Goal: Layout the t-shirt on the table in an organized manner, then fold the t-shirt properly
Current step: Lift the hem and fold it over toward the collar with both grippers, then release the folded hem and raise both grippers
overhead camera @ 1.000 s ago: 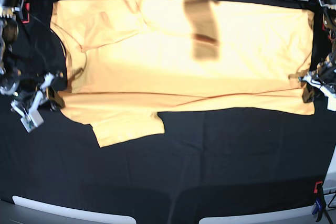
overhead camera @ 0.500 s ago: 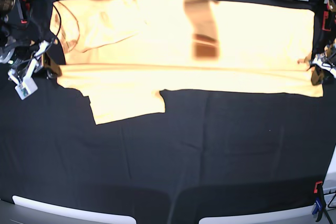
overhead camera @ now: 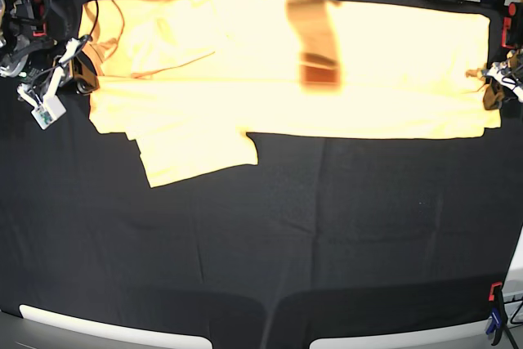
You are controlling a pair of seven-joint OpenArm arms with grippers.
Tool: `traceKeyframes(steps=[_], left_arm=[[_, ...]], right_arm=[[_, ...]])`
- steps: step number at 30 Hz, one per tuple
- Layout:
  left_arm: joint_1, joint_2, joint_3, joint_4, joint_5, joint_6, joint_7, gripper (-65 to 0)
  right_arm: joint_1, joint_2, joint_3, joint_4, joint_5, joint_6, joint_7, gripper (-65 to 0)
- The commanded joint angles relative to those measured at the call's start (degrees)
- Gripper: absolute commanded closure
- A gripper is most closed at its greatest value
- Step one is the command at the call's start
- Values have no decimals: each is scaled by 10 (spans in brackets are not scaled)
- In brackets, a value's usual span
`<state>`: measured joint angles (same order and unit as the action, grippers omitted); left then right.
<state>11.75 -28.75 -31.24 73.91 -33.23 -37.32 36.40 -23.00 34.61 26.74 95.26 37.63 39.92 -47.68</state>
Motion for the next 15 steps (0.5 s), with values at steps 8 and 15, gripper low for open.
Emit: traceKeyframes(steps=[8,15], left_arm=[[-3,-17,-7,11,-5,3,-2,0],[-3,-18,-7,11,-5,4,-2,-182]], right_arm=[[-15,14,12,9,9,1,5,0],[-14,14,12,9,10,1,-34,-105]])
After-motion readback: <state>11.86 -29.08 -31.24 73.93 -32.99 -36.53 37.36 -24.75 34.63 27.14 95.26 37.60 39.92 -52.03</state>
